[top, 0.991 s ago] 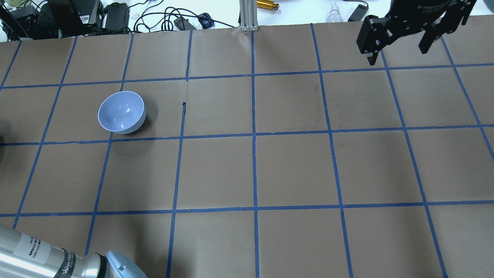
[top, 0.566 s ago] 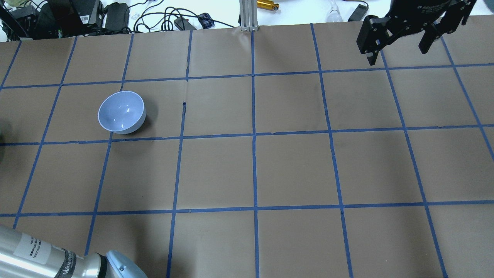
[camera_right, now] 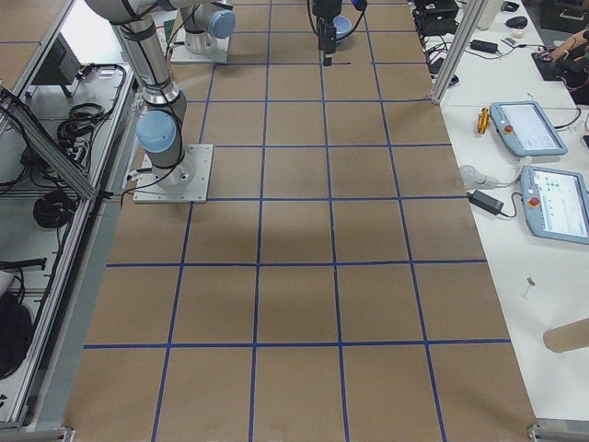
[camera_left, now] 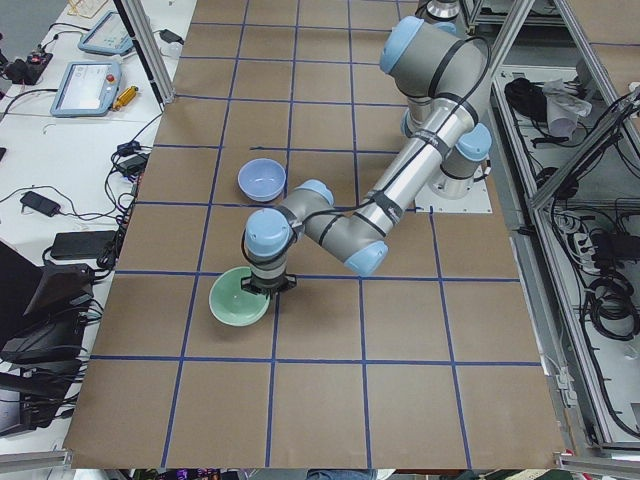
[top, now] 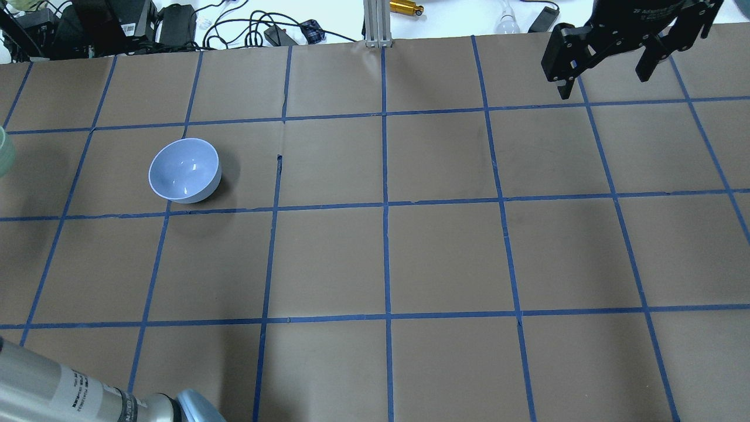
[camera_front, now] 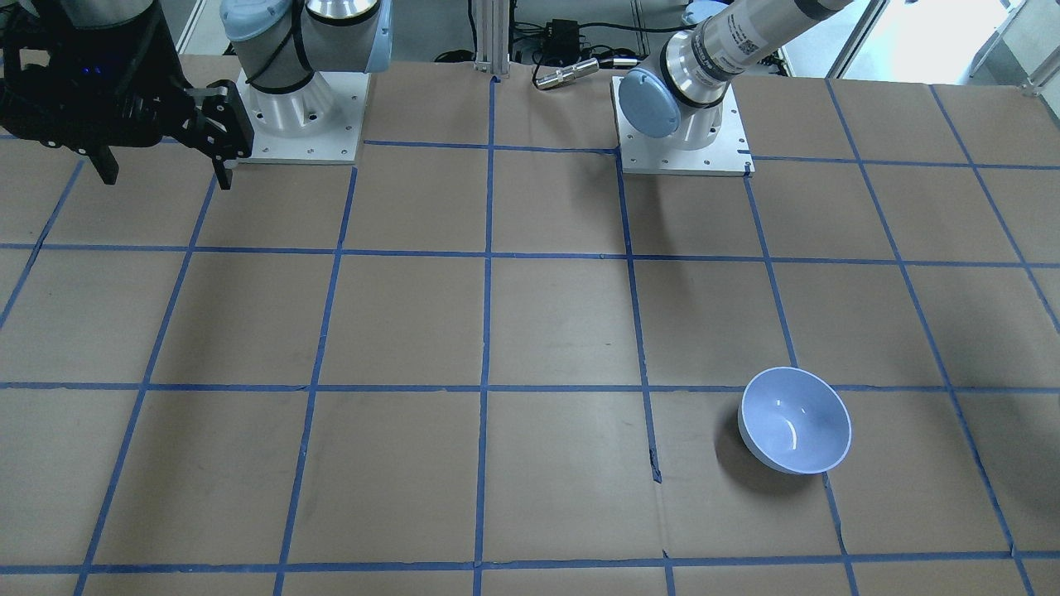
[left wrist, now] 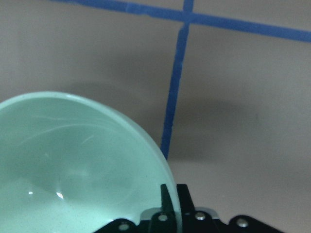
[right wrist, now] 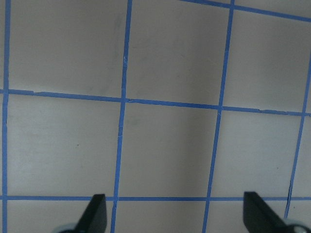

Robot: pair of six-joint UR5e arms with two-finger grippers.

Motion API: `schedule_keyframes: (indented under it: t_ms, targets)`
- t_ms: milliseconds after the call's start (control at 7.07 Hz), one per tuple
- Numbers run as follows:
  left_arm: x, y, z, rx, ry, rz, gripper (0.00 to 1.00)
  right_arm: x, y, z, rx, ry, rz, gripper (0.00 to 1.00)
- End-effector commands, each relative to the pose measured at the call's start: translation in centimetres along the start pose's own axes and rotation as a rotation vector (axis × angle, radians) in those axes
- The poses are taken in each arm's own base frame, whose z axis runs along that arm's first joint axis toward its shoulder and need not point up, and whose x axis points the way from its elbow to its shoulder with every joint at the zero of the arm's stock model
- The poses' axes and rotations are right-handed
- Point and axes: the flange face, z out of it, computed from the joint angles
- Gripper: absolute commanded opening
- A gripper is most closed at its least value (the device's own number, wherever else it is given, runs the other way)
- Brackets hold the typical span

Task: Stack green bowl on blue bowl
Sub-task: 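Lift the green bowl with the left gripper and carry it over the blue bowl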

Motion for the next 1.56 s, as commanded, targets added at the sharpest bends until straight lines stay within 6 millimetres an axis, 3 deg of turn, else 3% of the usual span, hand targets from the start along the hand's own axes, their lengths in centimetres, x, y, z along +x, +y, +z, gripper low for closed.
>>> schedule_keyframes:
  t_ms: [0,142,283,425,566,708,991,1274,1415]
  targets:
    - [-2.6,-10.6,-4.3,0.007,-0.016,0.132,0.00,0.0,0.0,0.0,0.000,0.000,0.000,1.00]
    - [-2.9,-18.5,-4.9,0.035,0.004,0.183,0.00,0.0,0.0,0.0,0.000,0.000,0.000,1.00]
    - [-2.8,-25.8,-7.0,0.030,-0.013,0.195,0.00,0.0,0.0,0.0,0.000,0.000,0.000,1.00]
    - [-2.1,-30.4,-7.7,0.048,-0.016,0.223,0.00,0.0,0.0,0.0,0.000,0.000,0.000,1.00]
    - [-0.6,-33.4,-6.7,0.082,0.003,0.178,0.00,0.0,0.0,0.0,0.000,0.000,0.000,1.00]
    - [1.3,-34.5,-5.2,0.095,0.034,0.175,0.00,0.0,0.0,0.0,0.000,0.000,0.000,1.00]
    - [3.3,-35.2,-3.2,0.088,0.015,0.184,0.00,0.0,0.0,0.0,0.000,0.000,0.000,1.00]
    - [3.3,-35.2,-0.6,0.074,-0.021,0.186,0.00,0.0,0.0,0.0,0.000,0.000,0.000,1.00]
    - [3.3,-34.8,-0.4,0.073,-0.025,0.179,0.00,0.0,0.0,0.0,0.000,0.000,0.000,1.00]
